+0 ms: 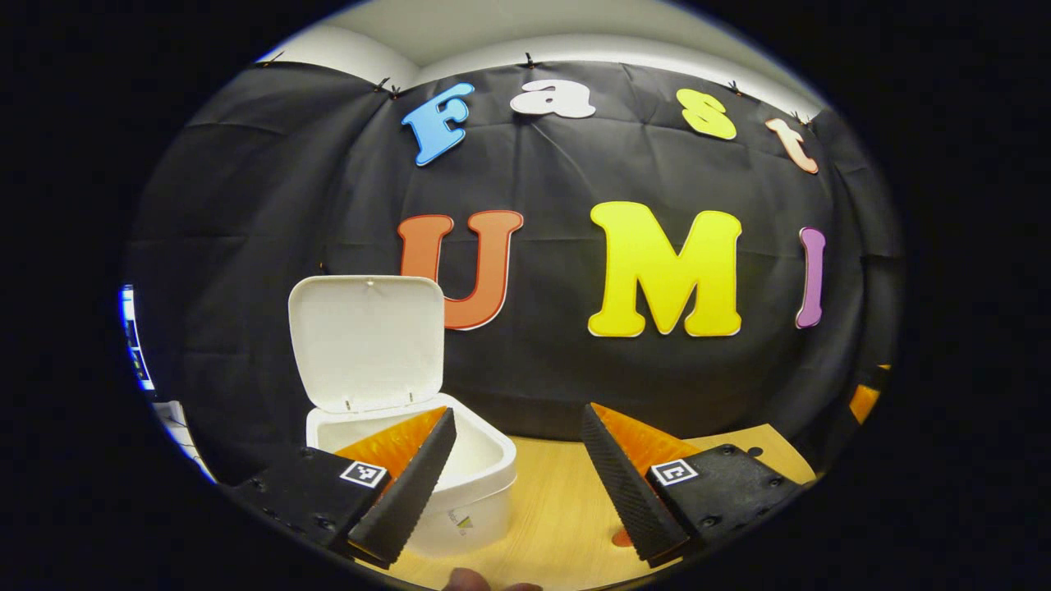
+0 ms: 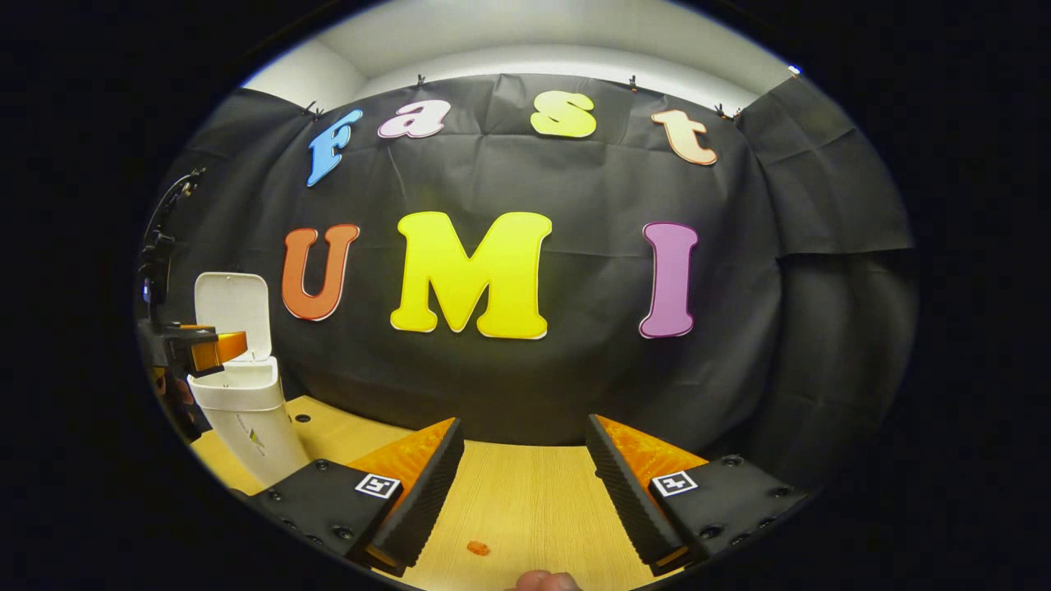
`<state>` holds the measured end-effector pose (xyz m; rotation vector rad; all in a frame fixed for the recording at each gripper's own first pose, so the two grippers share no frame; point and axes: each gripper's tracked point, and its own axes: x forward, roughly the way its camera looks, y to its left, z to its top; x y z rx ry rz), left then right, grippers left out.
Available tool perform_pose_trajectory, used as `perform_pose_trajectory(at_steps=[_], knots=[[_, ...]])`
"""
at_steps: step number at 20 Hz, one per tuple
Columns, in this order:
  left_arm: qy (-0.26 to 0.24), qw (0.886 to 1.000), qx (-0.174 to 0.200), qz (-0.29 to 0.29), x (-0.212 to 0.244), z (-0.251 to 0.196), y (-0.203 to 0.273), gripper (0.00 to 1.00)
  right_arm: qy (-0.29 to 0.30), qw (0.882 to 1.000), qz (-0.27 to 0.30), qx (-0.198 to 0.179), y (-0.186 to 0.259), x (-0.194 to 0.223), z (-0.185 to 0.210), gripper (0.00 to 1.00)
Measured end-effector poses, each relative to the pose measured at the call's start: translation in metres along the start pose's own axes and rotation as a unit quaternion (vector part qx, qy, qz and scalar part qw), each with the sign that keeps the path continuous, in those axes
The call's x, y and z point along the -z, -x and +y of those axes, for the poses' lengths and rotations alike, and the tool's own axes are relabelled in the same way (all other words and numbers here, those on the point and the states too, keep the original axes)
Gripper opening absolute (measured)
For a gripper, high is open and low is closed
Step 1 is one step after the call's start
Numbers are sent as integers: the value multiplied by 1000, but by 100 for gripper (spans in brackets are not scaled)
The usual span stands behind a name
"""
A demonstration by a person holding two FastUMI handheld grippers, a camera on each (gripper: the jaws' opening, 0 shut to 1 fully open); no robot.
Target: Press the lid of the desktop garbage bin to open it, pick up the crumpled paper on the desktop and throw it into the bin, then pick up the pop can on the desktop and drop it into the bin, and finally close the garbage bin lid.
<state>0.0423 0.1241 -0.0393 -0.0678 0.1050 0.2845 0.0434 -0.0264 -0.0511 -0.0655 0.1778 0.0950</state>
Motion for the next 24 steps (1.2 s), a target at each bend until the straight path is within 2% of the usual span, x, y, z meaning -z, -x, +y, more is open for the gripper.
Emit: perform_pose_trajectory(at_steps=[3, 6, 10, 14, 19, 24], knots=[[8, 1000, 23, 11, 16, -23, 22, 100, -7, 999, 34, -18, 2, 28, -3, 95], [-8, 999, 40, 23, 35, -41, 43, 100, -15, 997, 66, -25, 6, 58, -10, 95], [-10, 997, 60, 43, 56, -62, 69, 100, -23, 992, 94, -77, 5, 98, 2, 95], [-25, 996, 54, 60, 70, -65, 84, 100, -15, 985, 137, -104, -1, 145, 8, 95], [-31, 997, 35, 67, 69, -61, 101, 100, 9, 967, 202, -154, -14, 209, 26, 95], [-37, 995, 17, 94, 85, -55, 120, 100, 14, 951, 253, -177, -36, 260, 45, 95]])
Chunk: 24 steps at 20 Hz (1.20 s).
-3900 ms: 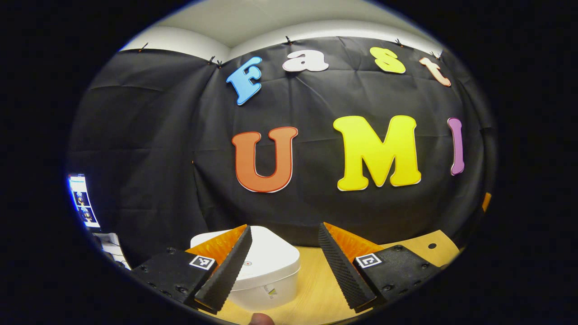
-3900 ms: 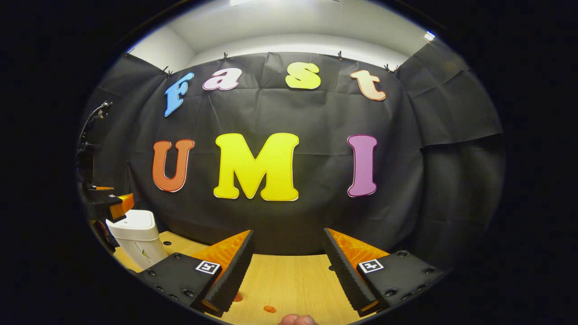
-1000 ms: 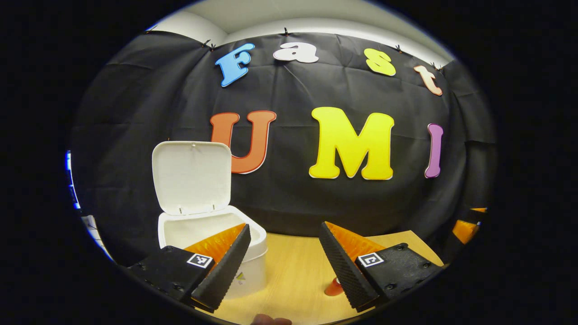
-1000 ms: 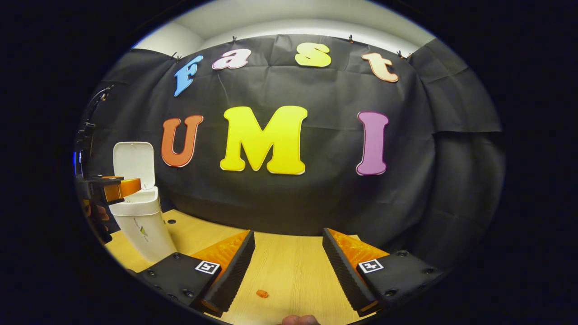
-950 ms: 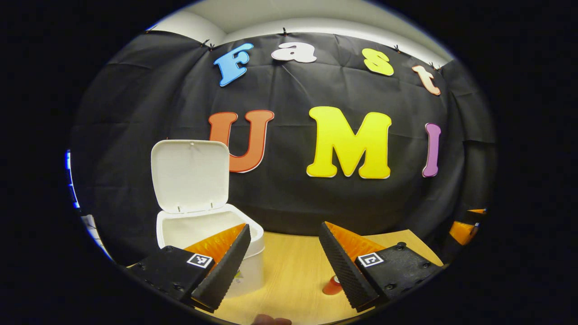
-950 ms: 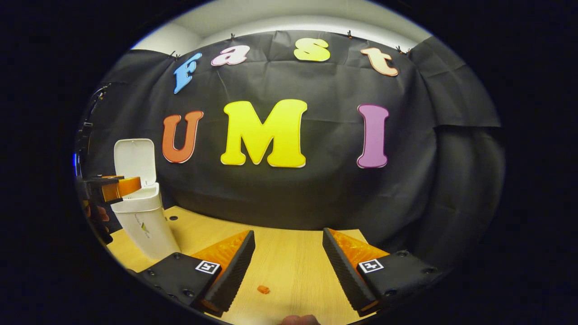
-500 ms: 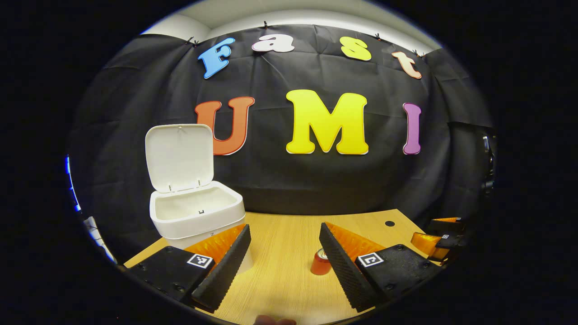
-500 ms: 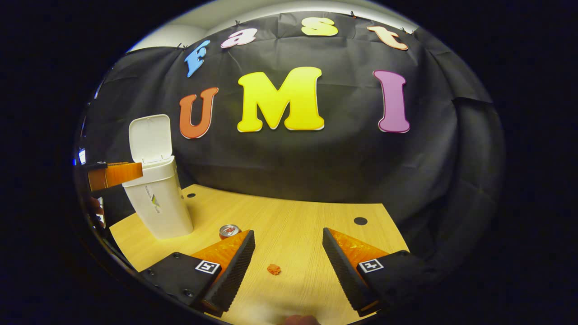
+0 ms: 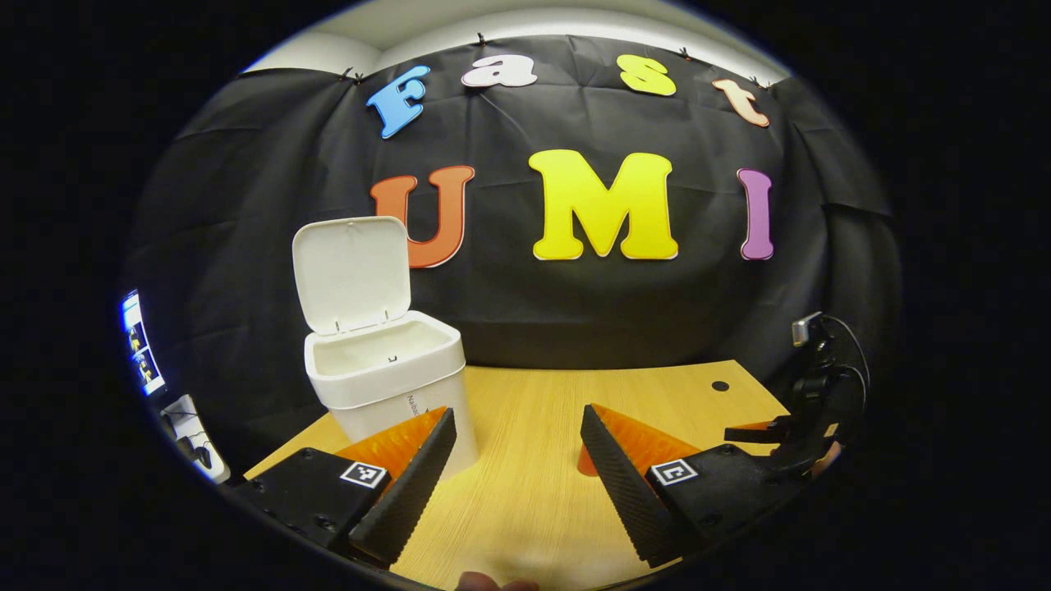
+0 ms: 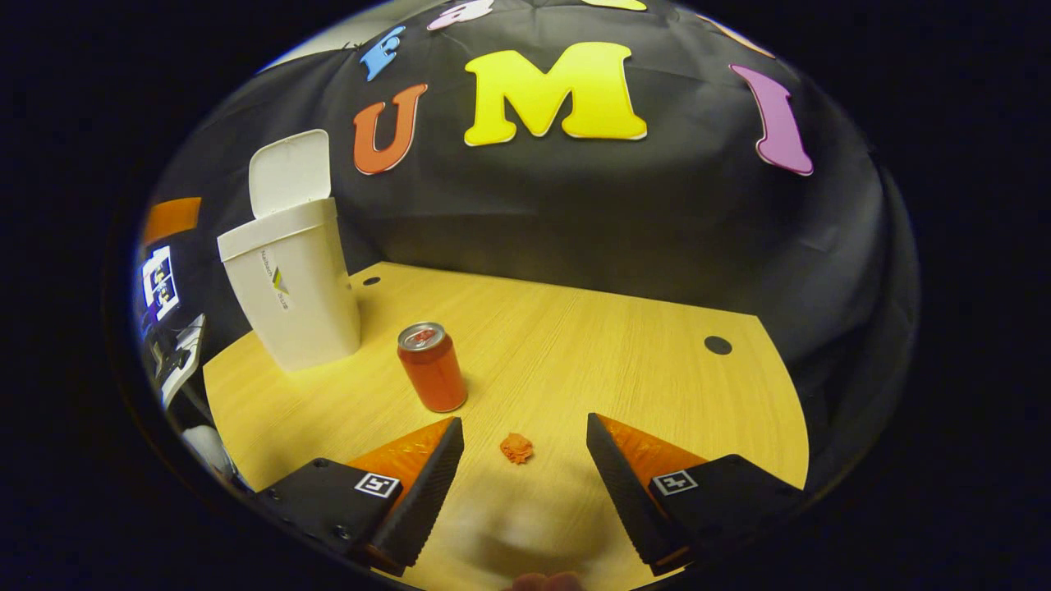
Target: Press the lid of the desktop garbage bin to open it, pick up the crumpled paper on the desktop and throw it into the bin, then pick up the pop can on the desktop and drop it into the bin, and finally close the garbage bin lid.
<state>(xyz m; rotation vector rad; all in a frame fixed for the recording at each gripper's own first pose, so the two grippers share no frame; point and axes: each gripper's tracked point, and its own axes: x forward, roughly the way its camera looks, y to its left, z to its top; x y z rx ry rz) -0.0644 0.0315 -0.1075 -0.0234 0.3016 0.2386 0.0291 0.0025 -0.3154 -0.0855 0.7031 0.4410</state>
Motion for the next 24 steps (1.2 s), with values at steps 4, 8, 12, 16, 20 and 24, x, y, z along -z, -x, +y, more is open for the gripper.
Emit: perform_pose_trajectory(at_steps=[4, 8, 12, 16, 20, 24], knots=[[13, 1000, -18, 11, 8, 6, 13, 100, 12, 998, 56, -10, -35, 32, 8, 95], [5, 1000, -24, 12, 8, 6, 24, 100, 15, 996, 87, -4, -61, 51, 4, 96], [5, 999, -40, 19, 14, 15, 33, 100, 20, 994, 107, 5, -79, 64, -1, 96], [3, 998, -52, 20, 13, 25, 37, 100, 20, 993, 119, 3, -85, 70, 5, 96], [1, 998, -58, 10, 5, 33, 41, 100, 25, 992, 122, -1, -87, 71, 9, 96], [1, 998, -59, 5, -1, 40, 37, 100, 27, 992, 123, -4, -86, 72, 12, 78]])
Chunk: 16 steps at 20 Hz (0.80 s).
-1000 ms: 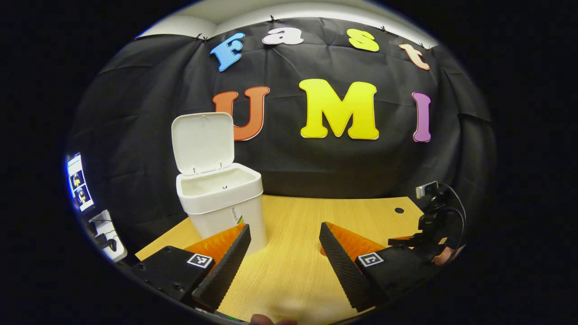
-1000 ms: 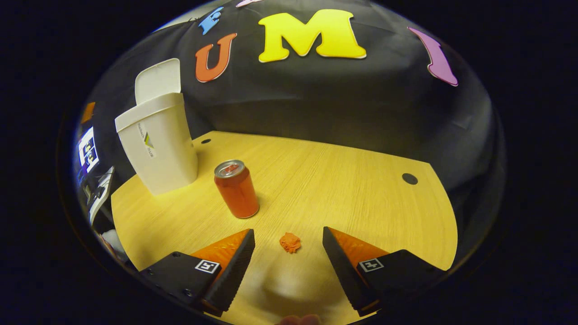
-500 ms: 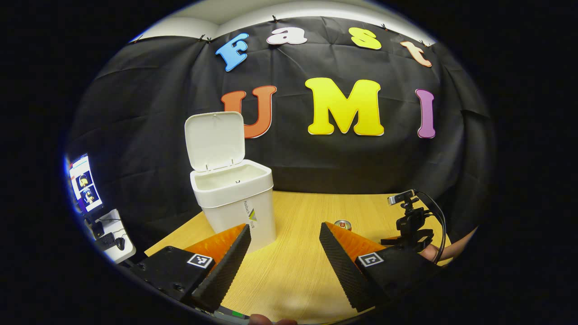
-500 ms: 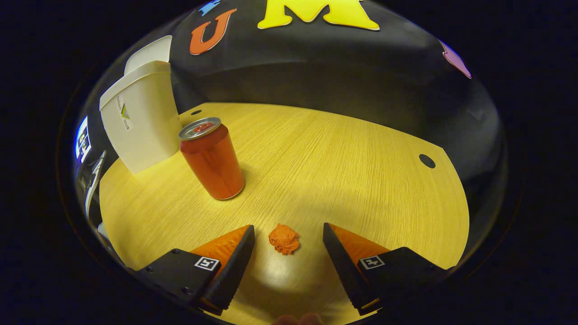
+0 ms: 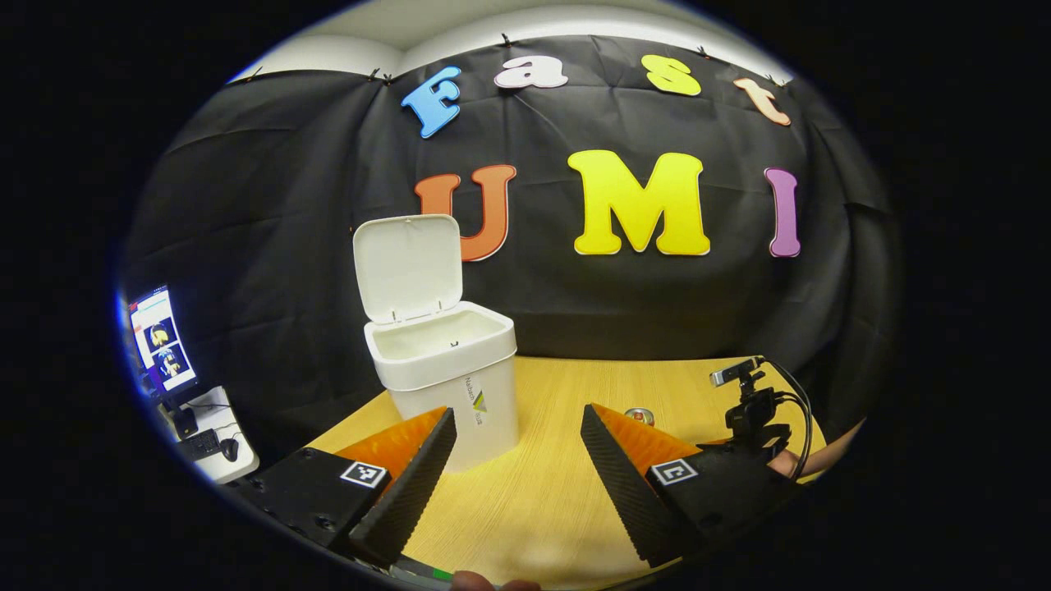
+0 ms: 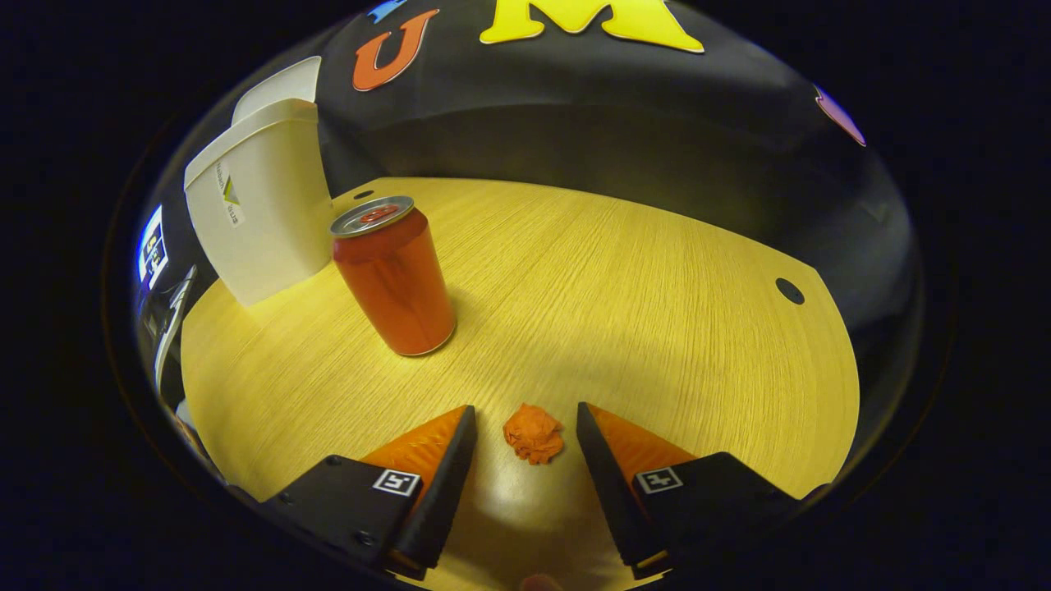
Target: Press the lid of the desktop garbage bin to open it, pick up the crumpled paper on the desktop and throw it into the bin, then pick up the pop can on the desktop and drop it into the bin, and finally close the garbage bin lid.
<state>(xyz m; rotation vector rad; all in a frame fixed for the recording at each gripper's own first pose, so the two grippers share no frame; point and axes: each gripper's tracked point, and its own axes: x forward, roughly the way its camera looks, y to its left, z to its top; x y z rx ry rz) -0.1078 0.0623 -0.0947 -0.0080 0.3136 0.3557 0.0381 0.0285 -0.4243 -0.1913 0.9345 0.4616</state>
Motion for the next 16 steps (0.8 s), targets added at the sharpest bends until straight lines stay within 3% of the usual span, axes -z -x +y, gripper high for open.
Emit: perform_pose_trajectory(at_steps=[3, 9, 16], knots=[[-16, 1000, -5, -9, -4, 9, 1, 100, 12, 1000, -3, 8, 0, 0, 3, 41], [-21, 1000, 9, -12, -9, 13, 2, 100, -1, 1000, -20, 10, 17, -18, 6, 40], [2, 999, 23, -27, -7, 24, -17, 100, -21, 994, -104, 1, 110, -91, 25, 38]])
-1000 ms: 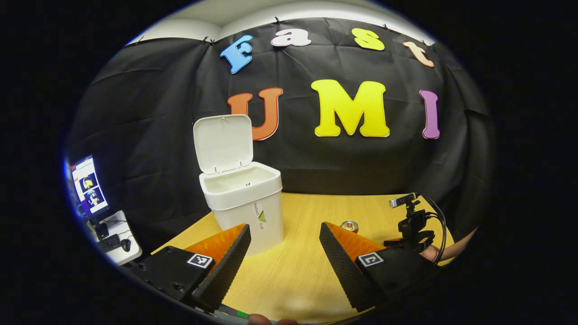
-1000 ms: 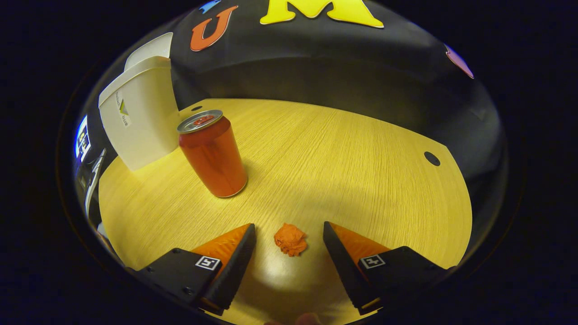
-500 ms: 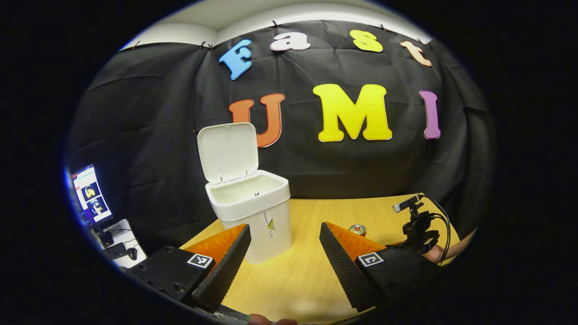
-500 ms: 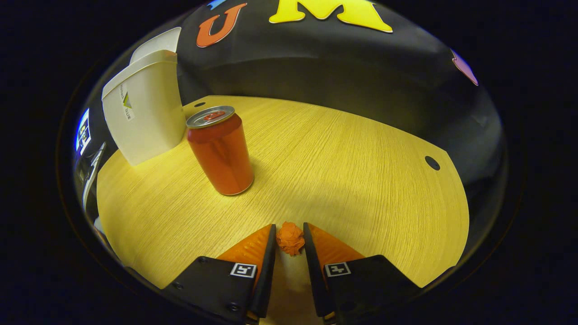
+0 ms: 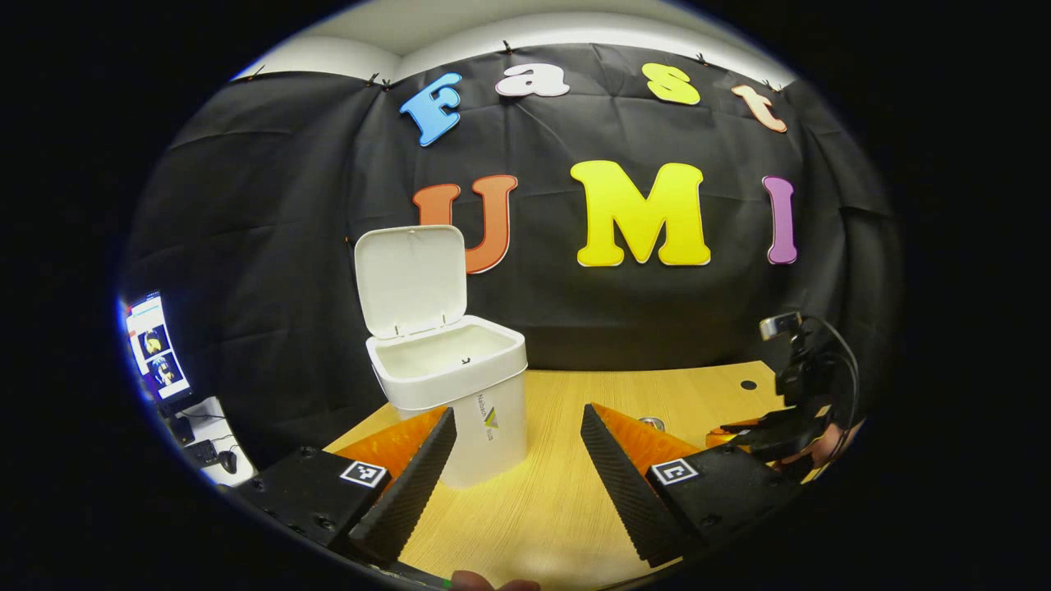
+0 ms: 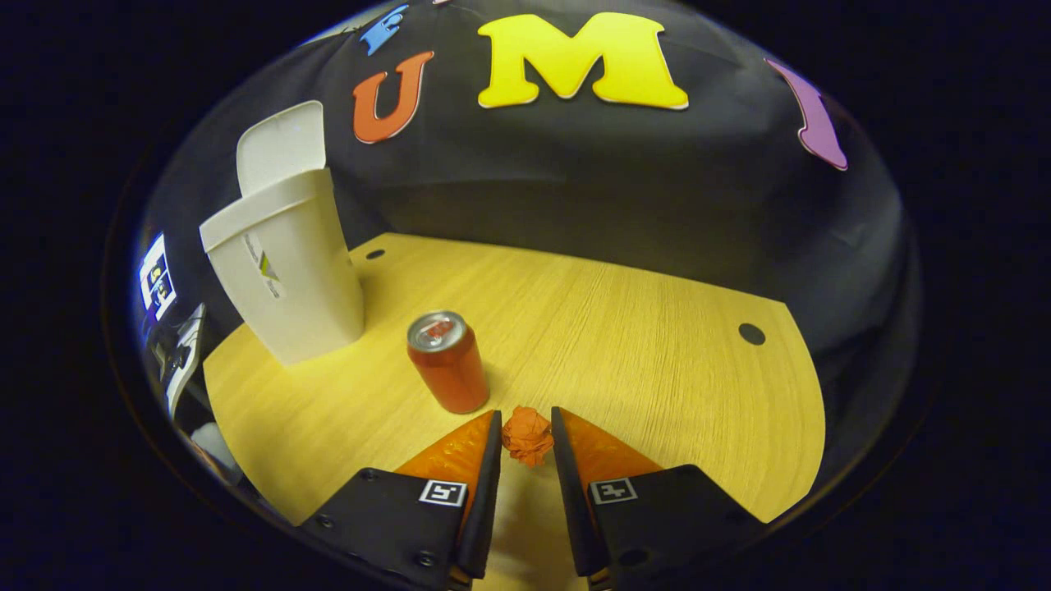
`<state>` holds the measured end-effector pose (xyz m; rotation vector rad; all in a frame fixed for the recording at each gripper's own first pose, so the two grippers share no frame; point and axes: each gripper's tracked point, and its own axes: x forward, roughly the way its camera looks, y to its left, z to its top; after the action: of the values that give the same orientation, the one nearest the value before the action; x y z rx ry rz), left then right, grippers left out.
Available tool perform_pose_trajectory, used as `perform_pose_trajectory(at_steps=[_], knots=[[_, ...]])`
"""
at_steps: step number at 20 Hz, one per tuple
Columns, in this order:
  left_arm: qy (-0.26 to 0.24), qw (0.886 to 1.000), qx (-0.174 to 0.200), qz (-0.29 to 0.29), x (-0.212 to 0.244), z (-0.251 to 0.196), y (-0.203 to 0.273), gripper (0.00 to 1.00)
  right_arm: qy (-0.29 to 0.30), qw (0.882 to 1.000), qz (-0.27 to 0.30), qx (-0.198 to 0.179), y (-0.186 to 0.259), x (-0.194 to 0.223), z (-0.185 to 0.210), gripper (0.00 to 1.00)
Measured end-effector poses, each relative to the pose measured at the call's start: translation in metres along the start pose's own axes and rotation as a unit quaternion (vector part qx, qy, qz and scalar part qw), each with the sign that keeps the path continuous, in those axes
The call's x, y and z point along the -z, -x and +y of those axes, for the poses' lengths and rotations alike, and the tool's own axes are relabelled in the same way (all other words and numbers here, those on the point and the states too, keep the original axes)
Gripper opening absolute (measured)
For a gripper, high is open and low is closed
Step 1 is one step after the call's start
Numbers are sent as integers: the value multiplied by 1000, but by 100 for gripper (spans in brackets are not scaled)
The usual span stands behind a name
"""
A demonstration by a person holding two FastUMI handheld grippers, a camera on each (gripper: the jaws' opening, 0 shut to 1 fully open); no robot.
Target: Press the lid of the desktop garbage bin to open it, pick up the crumpled paper on the desktop and throw it into the bin, then pick up the pop can on the desktop and drop it into the bin, and finally close the garbage bin lid.
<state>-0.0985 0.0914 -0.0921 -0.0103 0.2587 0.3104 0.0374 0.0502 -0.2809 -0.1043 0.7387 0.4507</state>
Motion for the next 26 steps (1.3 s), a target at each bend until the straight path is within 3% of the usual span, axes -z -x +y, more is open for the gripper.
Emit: perform_pose_trajectory(at_steps=[2, 3, 5, 8, 12, 20, 26], knots=[[7, 1000, 4, -7, 1, 6, -8, 100, 9, 1000, -25, -7, 22, -32, 14, 43], [12, 1000, 4, -8, 3, 11, -12, 100, 12, 999, -38, -12, 32, -48, 23, 38], [23, 1000, 2, -8, 6, 22, -18, 100, 25, 997, -65, -24, 50, -82, 43, 42], [30, 1000, -4, -7, 13, 40, -22, 100, 40, 993, -97, -45, 68, -123, 77, 37], [32, 999, -15, -13, 15, 64, -18, 100, 60, 987, -126, -75, 77, -169, 127, 39], [47, 996, -76, -8, 24, 133, 8, 100, 99, 969, -157, -163, 42, -245, 255, 39], [48, 991, -125, -2, 29, 187, 36, 100, 121, 961, -150, -200, -8, -264, 340, 39]])
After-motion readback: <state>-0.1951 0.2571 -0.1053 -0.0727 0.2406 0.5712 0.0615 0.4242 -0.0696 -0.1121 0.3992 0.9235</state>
